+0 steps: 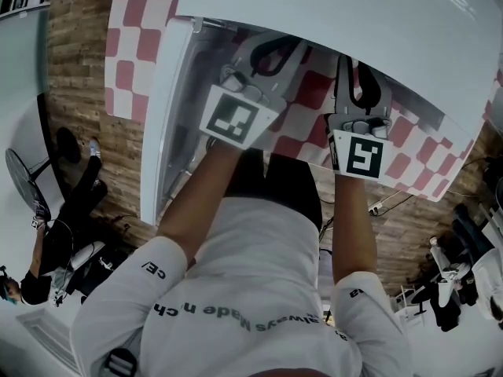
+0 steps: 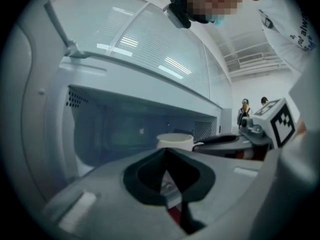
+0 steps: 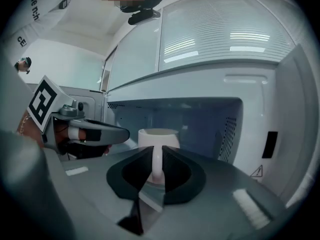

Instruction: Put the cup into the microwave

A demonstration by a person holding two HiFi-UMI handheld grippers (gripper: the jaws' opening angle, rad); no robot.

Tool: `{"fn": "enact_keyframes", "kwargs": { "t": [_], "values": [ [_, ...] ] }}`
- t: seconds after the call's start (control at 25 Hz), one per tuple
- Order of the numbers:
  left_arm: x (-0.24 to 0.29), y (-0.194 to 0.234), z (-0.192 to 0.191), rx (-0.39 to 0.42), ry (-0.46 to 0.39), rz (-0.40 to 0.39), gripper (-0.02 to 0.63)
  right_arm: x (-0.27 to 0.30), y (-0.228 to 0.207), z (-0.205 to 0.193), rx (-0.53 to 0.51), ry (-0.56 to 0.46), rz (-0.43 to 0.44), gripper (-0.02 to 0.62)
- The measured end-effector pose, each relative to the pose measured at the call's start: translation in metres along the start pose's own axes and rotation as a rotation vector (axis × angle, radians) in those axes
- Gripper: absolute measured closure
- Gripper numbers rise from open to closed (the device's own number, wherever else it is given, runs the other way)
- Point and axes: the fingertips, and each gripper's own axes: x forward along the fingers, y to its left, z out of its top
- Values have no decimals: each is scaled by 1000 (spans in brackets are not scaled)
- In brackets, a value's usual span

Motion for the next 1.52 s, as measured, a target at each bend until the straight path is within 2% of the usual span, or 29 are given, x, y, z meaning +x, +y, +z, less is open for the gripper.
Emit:
{"fn": "enact_keyframes", "kwargs": {
  "t": [0.6, 0.92, 1.52],
  "values": [
    [45, 29, 2, 52, -37, 40, 601, 46, -22, -4, 3, -29, -36, 549],
    [54, 39, -2, 62, -31, 56, 602, 60, -35, -4, 34, -36, -111, 549],
    [54, 43, -7, 59, -3, 69, 603, 72, -36, -8, 62, -44, -125, 538]
  ]
}}
